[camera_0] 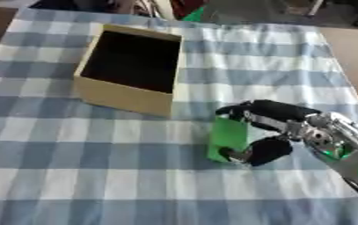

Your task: Pick up objects on the table and place them in the box.

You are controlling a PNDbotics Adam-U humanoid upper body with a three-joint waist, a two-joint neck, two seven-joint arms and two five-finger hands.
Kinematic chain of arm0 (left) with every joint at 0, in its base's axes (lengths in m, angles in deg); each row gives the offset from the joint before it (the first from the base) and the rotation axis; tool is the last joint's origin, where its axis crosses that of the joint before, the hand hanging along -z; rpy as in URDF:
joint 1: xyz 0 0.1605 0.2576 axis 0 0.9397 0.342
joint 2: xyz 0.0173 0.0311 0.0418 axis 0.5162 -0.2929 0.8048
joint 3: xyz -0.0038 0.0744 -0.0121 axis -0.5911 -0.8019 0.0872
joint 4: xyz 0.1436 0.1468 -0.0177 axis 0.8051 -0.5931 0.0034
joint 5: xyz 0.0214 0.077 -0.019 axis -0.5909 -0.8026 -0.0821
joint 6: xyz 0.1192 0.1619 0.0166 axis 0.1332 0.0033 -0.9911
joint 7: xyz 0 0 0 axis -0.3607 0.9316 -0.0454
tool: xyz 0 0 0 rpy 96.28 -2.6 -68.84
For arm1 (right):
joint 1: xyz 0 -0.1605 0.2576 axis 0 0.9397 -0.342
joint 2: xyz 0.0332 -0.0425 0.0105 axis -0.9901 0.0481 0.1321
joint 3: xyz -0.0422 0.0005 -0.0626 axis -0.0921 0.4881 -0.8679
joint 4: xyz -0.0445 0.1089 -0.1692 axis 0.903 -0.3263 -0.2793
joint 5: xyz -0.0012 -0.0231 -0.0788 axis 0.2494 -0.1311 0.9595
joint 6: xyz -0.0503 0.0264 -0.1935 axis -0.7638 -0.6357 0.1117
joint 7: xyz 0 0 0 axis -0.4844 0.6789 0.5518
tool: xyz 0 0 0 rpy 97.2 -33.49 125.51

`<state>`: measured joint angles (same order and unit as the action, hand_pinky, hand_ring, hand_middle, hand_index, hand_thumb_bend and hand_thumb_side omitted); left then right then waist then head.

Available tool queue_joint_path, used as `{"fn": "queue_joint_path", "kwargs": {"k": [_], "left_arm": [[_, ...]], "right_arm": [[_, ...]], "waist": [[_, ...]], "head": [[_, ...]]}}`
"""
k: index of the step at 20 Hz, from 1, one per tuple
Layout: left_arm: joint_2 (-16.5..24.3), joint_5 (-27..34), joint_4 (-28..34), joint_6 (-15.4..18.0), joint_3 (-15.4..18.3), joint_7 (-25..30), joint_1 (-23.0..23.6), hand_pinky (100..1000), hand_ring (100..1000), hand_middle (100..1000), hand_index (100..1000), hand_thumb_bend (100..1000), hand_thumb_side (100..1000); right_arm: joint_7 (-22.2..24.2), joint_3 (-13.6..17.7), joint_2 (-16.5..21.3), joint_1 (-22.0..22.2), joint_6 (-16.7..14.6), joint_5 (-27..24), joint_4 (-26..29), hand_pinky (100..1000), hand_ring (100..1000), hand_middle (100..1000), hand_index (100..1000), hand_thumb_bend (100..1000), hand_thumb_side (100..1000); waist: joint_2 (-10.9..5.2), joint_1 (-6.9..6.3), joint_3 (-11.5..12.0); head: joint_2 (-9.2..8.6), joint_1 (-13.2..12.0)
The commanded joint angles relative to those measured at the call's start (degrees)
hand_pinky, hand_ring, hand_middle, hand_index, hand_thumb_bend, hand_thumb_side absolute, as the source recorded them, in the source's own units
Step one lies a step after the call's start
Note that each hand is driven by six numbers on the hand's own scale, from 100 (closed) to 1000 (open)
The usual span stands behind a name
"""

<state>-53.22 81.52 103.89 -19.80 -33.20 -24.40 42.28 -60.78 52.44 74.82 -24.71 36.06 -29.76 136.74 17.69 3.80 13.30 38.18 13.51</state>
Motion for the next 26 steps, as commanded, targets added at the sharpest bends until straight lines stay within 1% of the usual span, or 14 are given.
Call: {"fn": "queue_joint_path", "kwargs": {"k": [1,3,6,8,9,10,11,12,13,14,16,22,26], "left_arm": [[0.5,-0.1,1.0,-0.1,0.1,0.3,-0.6,695,608,657,729,100,895],[0.5,-0.1,1.0,-0.1,0.1,0.4,-0.6,695,608,657,728,100,896],[0.5,-0.1,1.0,-0.3,0.1,0.5,-0.6,696,608,657,728,100,897],[0.5,-0.1,1.0,-0.3,0.0,0.7,-0.6,695,608,657,728,100,897],[0.4,-0.2,1.0,-0.3,0.0,0.7,-0.6,695,608,657,728,100,897],[0.4,-0.2,1.0,-0.3,0.0,0.7,-0.5,695,608,657,728,100,897],[0.4,-0.2,1.0,-0.3,0.1,0.7,-0.5,696,608,657,728,100,897],[0.5,-0.2,1.0,-0.3,0.1,0.7,-0.5,696,608,657,728,100,897],[0.5,-0.2,1.0,-0.3,0.1,0.7,-0.5,696,609,657,728,100,898],[0.5,-0.2,1.0,-0.3,0.1,0.7,-0.5,696,609,657,728,100,898],[0.5,-0.2,1.0,-0.3,0.1,0.7,-0.5,696,609,657,728,100,898],[0.6,-0.2,1.0,-0.4,0.1,0.8,-0.5,696,610,658,728,100,897],[0.6,-0.1,1.0,-0.4,0.0,0.9,-0.6,696,610,658,728,100,898]], "right_arm": [[-2.8,0.3,0.8,-0.6,0.6,-1.5,1.0,762,735,496,979,202,442],[-4.5,0.4,0.7,-0.6,1.1,-2.1,1.0,745,706,460,982,163,389],[-6.7,0.3,0.7,-0.7,2.1,-2.9,1.0,722,684,448,944,162,363],[-7.2,0.1,0.7,-0.7,2.7,-3.3,1.0,707,667,441,865,170,352],[-7.2,0.1,0.7,-0.7,2.9,-3.4,1.0,699,656,430,835,151,345],[-7.3,0.2,0.6,-0.7,3.1,-3.5,1.0,695,652,426,830,139,339],[-7.5,0.3,0.6,-0.7,3.2,-3.7,1.0,685,637,413,824,105,330],[-7.8,0.4,0.5,-0.8,3.2,-3.9,1.0,681,632,408,828,100,330],[-8.1,0.7,0.5,-0.9,3.2,-4.2,1.0,676,627,403,831,100,353],[-8.5,0.9,0.5,-1.1,3.1,-4.4,1.0,674,624,401,830,100,328],[-9.3,1.3,0.8,-1.7,2.8,-4.8,1.0,670,618,394,828,100,317],[-10.6,2.6,3.1,-5.4,0.8,-6.5,1.0,663,604,382,824,100,309],[-11.4,3.8,4.6,-8.5,0.0,-8.1,1.0,659,588,363,799,100,306]], "waist": [[-0.66,0.45,-0.1],[-0.66,0.42,-0.1],[-0.65,0.4,-0.1],[-0.64,0.4,-0.1],[-0.62,0.38,-0.1],[-0.61,0.37,-0.1],[-0.6,0.36,-0.1],[-0.62,0.36,-0.1],[-0.64,0.37,-0.1],[-0.67,0.38,-0.2],[-0.75,0.41,-0.2],[-0.91,0.5,-0.1],[-0.83,0.61,0.0]], "head": [[-0.38,0.1],[-0.4,0.1],[-0.39,0.2],[-0.37,0.2],[-0.4,0.2],[-0.43,0.2],[-0.44,0.2],[-0.44,0.2],[-0.44,0.2],[-0.46,0.2],[-0.53,0.2],[-0.83,0.3],[-1.11,0.5]]}}
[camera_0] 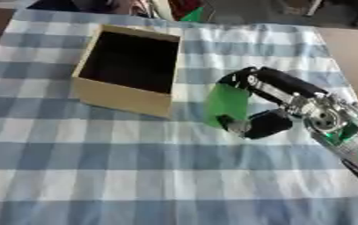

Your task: Pick up objects on the table and place them in the box.

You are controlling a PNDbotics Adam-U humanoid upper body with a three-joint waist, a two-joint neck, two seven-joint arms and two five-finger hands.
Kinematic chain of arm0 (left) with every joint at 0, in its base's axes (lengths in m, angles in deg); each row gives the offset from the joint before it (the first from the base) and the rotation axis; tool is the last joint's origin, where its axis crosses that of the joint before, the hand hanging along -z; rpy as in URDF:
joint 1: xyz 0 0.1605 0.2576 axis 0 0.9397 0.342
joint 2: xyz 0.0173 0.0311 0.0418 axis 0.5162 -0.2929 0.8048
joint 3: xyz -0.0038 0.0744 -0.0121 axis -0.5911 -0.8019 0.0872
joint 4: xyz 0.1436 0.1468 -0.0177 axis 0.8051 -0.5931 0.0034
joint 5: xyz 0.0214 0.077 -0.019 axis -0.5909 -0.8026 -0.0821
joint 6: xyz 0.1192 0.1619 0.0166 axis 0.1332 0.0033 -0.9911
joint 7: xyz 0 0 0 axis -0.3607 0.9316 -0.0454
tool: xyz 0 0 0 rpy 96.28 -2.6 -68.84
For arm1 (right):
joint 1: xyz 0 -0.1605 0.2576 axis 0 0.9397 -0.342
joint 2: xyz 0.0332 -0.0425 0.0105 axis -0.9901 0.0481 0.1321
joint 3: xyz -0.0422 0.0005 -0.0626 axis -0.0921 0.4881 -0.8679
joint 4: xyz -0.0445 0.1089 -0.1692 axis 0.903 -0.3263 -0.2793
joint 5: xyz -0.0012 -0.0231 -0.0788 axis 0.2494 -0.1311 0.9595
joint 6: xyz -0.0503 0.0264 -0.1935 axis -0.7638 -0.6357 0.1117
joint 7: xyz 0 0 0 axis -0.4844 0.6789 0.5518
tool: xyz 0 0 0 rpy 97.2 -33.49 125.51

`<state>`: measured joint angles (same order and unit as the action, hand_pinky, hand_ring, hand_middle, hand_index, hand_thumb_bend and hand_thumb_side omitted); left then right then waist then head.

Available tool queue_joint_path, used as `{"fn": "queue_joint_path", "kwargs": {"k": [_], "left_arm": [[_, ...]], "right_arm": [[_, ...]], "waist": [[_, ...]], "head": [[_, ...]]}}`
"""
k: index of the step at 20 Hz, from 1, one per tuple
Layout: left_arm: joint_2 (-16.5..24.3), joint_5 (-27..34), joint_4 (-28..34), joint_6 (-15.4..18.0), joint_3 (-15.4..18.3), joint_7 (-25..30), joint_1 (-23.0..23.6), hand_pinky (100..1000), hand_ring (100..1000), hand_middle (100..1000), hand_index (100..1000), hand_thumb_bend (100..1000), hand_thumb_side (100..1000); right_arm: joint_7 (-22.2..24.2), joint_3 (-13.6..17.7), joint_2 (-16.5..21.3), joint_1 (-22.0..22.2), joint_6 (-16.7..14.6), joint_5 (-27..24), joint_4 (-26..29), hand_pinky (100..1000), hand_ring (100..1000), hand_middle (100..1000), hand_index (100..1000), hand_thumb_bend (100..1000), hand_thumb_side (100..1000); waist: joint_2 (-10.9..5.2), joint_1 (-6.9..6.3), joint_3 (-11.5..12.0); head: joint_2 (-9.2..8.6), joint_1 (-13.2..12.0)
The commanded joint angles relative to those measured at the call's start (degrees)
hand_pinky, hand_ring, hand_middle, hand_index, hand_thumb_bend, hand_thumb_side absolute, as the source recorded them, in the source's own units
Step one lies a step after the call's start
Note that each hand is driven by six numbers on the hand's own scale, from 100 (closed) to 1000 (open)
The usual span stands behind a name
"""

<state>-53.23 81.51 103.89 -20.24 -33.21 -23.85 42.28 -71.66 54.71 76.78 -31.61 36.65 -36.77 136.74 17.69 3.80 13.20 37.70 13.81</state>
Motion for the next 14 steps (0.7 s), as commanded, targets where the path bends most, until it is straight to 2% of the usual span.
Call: {"fn": "queue_joint_path", "kwargs": {"k": [1,9,14], "left_arm": [[0.6,-0.1,1.0,0.0,0.0,0.3,-0.6,696,610,658,728,100,898],[0.8,0.0,1.0,0.1,-0.2,0.5,-0.7,696,611,658,728,100,898],[1.0,0.1,1.0,0.1,-0.4,0.7,-0.8,696,611,659,728,100,898]], "right_arm": [[-0.8,1.8,3.0,-2.3,-0.7,-1.4,1.0,658,584,357,790,100,306],[0.1,3.3,5.8,-10.2,-0.5,-4.4,1.0,658,565,338,749,100,314],[4.5,2.6,6.4,-17.1,4.1,-6.4,0.4,658,567,346,719,100,326]], "waist": [[-0.8,0.64,0.1],[-0.83,0.94,0.6],[-0.95,1.3,1.1]], "head": [[-0.7,0.3],[-0.44,0.6],[-0.09,1.4]]}}
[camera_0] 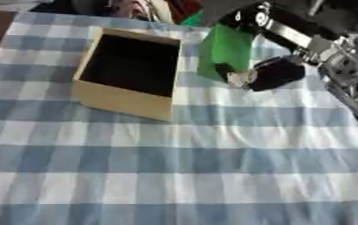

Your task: Pick up objects on the table and place them in the box.

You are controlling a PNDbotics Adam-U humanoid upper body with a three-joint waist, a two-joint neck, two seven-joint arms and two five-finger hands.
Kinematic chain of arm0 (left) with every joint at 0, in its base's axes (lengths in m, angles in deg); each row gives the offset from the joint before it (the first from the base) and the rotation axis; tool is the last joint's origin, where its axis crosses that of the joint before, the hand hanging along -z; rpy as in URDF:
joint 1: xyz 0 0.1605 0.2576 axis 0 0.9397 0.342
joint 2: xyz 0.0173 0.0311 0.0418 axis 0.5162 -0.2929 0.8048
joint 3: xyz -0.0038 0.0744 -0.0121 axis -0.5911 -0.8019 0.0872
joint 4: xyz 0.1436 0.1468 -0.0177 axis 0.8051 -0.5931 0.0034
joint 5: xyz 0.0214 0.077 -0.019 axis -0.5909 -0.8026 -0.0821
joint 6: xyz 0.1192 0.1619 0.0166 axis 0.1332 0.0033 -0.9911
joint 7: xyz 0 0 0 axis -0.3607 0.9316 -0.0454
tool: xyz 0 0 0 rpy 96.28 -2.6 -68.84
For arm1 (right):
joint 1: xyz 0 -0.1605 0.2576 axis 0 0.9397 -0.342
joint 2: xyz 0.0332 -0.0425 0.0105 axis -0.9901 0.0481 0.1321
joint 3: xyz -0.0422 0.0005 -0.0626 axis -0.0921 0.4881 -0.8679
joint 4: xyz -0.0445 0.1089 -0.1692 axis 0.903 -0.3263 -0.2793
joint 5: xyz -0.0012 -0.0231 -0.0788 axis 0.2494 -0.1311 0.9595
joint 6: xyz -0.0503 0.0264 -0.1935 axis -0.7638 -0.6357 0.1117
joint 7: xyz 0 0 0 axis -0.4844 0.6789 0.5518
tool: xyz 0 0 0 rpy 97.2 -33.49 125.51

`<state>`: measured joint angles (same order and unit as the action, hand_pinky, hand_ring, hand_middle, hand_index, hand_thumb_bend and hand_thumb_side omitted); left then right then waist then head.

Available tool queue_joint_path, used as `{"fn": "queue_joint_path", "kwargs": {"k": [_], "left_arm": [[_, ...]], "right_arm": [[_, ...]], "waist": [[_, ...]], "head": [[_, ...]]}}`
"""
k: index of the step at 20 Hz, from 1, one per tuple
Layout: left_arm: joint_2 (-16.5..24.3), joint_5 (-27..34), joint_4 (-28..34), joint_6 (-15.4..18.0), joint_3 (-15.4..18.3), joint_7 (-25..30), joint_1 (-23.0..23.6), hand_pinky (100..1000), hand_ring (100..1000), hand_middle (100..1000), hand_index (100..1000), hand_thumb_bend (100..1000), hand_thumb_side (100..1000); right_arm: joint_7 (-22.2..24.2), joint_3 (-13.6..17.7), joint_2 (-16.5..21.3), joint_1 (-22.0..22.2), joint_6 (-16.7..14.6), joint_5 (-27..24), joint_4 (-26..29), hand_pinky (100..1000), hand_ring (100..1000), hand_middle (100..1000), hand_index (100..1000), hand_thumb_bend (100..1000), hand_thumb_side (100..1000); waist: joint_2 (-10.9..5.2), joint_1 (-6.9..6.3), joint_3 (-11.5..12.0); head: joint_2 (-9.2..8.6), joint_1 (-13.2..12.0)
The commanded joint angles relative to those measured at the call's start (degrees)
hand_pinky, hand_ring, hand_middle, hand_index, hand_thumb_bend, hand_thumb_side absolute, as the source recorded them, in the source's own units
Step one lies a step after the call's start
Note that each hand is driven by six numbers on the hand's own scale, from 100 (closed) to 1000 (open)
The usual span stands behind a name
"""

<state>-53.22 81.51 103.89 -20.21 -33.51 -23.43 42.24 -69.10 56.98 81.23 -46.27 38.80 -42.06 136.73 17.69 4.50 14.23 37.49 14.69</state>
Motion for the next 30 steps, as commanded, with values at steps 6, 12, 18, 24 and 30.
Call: {"fn": "queue_joint_path", "kwargs": {"k": [6,12,18,24,30], "left_arm": [[1.2,0.4,1.0,0.1,-0.4,0.6,-1.1,696,612,659,729,100,898],[1.3,0.7,1.0,0.2,-0.7,1.0,-1.8,696,612,660,729,100,898],[1.3,1.1,1.0,0.6,-1.0,1.2,-2.9,696,612,660,729,100,897],[1.1,1.3,1.0,0.5,-1.2,1.5,-3.4,697,612,660,729,100,899],[0.9,1.5,1.0,0.6,-1.3,1.7,-3.9,697,612,661,729,100,899]], "right_arm": [[8.3,-2.0,-2.1,-12.2,3.1,-0.8,-9.9,655,567,345,693,100,320],[12.9,-4.4,-8.6,-20.6,1.5,2.0,-23.8,652,570,349,690,100,324],[13.6,-4.4,-15.3,-26.4,-1.3,7.2,-35.7,649,570,352,684,100,341],[13.5,-3.2,-19.9,-28.9,-3.6,10.2,-44.2,645,569,352,682,100,348],[13.2,-2.3,-23.0,-30.0,-4.0,10.5,-48.4,640,567,351,677,100,356]], "waist": [[-0.78,0.87,0.9],[-0.34,1.24,1.8],[0.35,1.64,3.2],[0.91,2.15,4.2],[1.39,2.31,5.0]], "head": [[0.21,1.4],[-0.41,2.5],[-1.05,4.5],[-0.59,6.3],[-0.06,7.0]]}}
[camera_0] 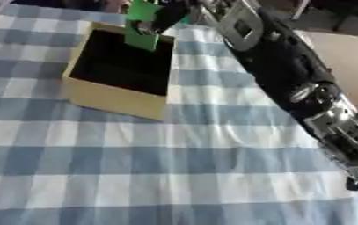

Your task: Pick up objects on the table and place them in the box.

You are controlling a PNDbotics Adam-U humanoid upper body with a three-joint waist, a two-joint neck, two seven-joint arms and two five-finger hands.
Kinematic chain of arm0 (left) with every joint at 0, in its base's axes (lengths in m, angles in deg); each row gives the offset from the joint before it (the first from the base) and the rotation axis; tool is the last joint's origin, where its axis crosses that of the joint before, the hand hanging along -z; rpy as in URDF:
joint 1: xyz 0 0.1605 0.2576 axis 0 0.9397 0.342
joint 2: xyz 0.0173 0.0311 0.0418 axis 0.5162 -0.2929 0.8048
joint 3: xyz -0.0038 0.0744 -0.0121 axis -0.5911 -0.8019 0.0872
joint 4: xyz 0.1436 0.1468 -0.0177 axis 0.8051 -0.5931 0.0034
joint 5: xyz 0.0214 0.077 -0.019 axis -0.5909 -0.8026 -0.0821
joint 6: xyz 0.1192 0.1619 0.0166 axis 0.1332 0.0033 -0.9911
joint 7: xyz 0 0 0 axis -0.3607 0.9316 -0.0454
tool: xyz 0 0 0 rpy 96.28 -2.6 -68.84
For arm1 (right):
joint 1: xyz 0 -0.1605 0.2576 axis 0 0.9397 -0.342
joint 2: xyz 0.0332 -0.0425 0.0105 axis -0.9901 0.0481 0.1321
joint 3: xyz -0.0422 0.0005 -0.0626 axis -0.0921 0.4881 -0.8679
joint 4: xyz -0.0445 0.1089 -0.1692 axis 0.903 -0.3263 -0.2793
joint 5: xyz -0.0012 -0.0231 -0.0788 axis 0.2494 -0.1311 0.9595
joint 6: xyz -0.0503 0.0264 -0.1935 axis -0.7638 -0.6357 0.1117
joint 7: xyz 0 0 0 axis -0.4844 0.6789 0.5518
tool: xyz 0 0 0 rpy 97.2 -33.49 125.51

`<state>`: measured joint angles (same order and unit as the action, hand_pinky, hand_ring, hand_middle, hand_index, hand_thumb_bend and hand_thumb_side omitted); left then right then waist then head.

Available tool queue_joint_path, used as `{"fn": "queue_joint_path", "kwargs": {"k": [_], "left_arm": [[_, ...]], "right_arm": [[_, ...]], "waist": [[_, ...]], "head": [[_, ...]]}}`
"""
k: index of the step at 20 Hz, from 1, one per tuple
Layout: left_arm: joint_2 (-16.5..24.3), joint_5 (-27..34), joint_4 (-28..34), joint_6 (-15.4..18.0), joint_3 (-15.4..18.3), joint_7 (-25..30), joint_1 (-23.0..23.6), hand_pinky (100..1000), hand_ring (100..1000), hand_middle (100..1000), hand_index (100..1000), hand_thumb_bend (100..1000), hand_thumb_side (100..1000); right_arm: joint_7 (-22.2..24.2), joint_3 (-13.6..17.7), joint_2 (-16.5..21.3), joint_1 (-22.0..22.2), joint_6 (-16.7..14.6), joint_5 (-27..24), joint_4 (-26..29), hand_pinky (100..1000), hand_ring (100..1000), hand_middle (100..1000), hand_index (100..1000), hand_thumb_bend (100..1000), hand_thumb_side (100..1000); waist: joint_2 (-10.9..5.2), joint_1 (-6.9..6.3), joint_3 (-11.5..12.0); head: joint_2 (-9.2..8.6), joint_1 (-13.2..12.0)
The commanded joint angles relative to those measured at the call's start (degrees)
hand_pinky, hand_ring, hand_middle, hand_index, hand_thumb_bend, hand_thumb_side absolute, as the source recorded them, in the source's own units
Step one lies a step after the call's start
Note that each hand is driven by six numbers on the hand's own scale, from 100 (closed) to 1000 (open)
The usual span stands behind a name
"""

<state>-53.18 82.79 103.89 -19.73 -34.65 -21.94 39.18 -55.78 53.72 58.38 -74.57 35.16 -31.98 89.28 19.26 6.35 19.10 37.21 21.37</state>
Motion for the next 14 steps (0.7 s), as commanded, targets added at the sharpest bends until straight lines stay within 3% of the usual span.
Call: {"fn": "queue_joint_path", "kwargs": {"k": [1,8,14], "left_arm": [[0.8,0.3,1.0,0.1,-0.2,0.3,-1.0,697,612,661,729,100,899],[0.7,0.3,1.0,0.0,-0.3,0.4,-1.3,698,613,661,729,100,901],[0.6,0.4,1.0,-0.2,-0.3,0.5,-1.3,699,613,661,729,100,901]], "right_arm": [[0.0,1.0,-0.6,-1.7,-0.3,0.4,-1.5,639,567,351,677,100,356],[0.4,1.1,-2.0,-1.7,0.2,0.2,-3.4,632,564,352,673,100,376],[-0.3,1.2,-3.1,-1.4,0.9,0.6,-4.5,627,562,350,669,100,377]], "waist": [[-0.09,0.52,0.3],[0.37,0.88,0.9],[0.54,0.87,1.1]], "head": [[0.33,0.4],[1.26,-0.2],[0.98,0.3]]}}
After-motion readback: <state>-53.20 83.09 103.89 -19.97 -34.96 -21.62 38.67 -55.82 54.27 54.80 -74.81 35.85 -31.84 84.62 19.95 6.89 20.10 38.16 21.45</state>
